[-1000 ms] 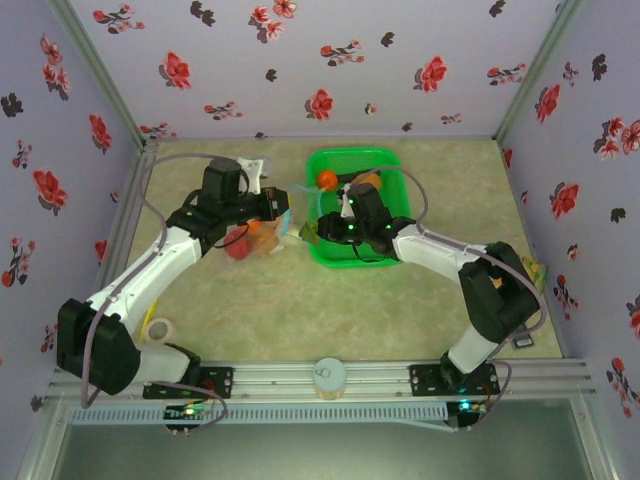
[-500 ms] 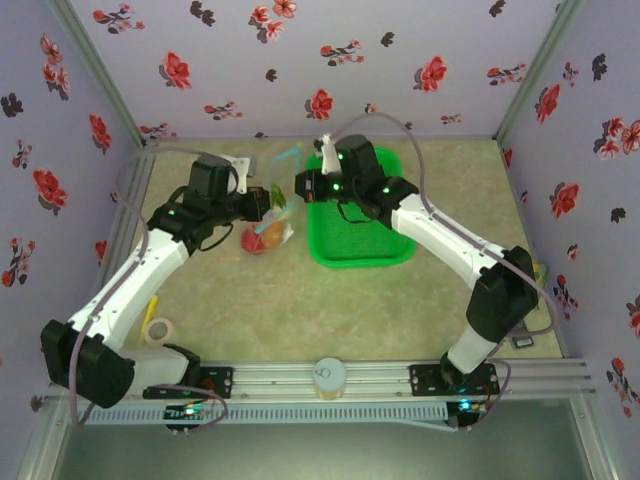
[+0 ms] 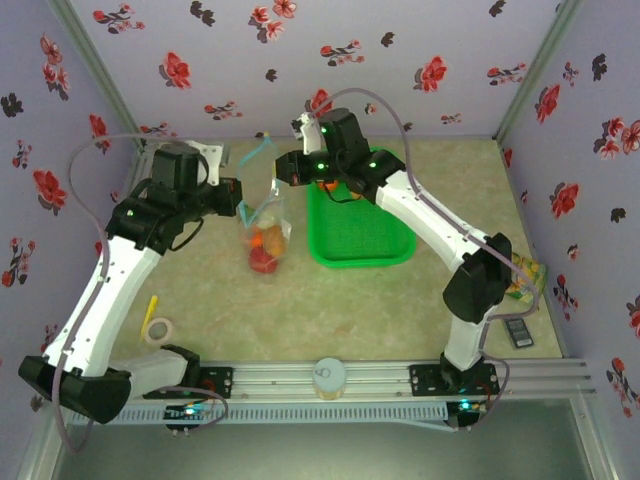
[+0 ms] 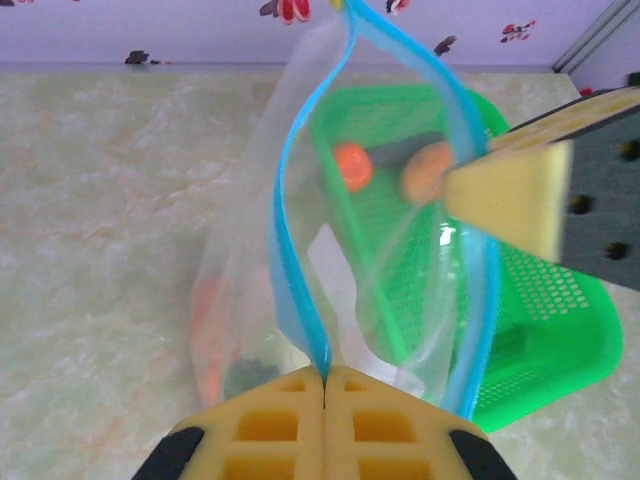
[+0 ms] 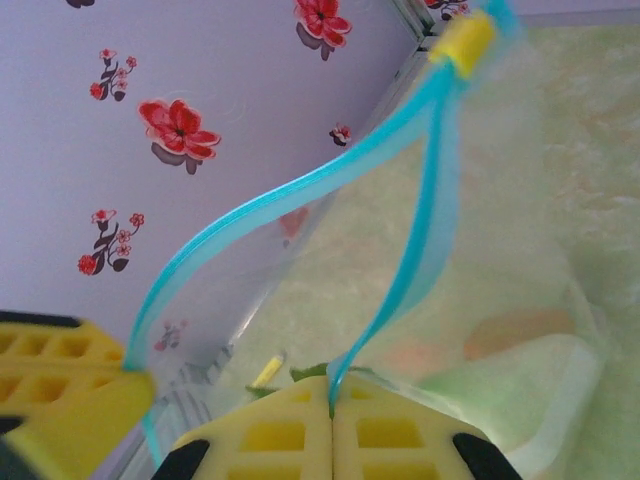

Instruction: Place the food in the zip-top bag and seal the zipper

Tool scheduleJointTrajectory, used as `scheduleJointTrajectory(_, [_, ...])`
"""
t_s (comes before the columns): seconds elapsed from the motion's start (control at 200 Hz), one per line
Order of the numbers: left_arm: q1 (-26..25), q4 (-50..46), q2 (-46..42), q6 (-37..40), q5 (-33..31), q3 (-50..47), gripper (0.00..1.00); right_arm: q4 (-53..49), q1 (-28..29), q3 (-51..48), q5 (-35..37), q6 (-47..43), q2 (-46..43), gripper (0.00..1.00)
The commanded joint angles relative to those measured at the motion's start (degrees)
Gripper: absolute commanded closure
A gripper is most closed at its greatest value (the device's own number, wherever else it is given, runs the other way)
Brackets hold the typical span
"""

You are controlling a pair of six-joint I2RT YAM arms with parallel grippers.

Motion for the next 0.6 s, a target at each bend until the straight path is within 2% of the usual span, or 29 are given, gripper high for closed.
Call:
scheduleJointTrajectory(0.0, [2.56, -1.17, 1.56, 2.25, 3.26, 1.51, 1.00, -5.57, -0.15, 6.42, -0.85, -3.60, 2.73, 0.92])
scheduleJointTrajectory(0.16, [5.87, -3.93, 6.09, 3.82, 5.80, 8.95, 1.00, -13.90, -1.03, 21.47, -7.05, -4.39, 12.22, 0.92])
scheduleJointTrajectory(0.28, [5.76, -4.36, 8.59, 3.72, 8.90, 12.53, 1.00, -15.76, -2.03, 25.78, -10.56, -4.21, 15.60, 0.91])
scheduleJointTrajectory(0.36, [4.64, -3.19, 9.48, 3.11, 9.74, 11.65, 1.00, -15.22, -2.86, 22.68, -10.94, -4.26, 14.79, 0.91])
scheduleJointTrajectory(0.595, [-1.09, 4.97, 12.80, -0.34, 12.37, 3.51, 1.00, -9.80, -6.06, 2.15, -7.55, -4.99, 6.76, 0.84])
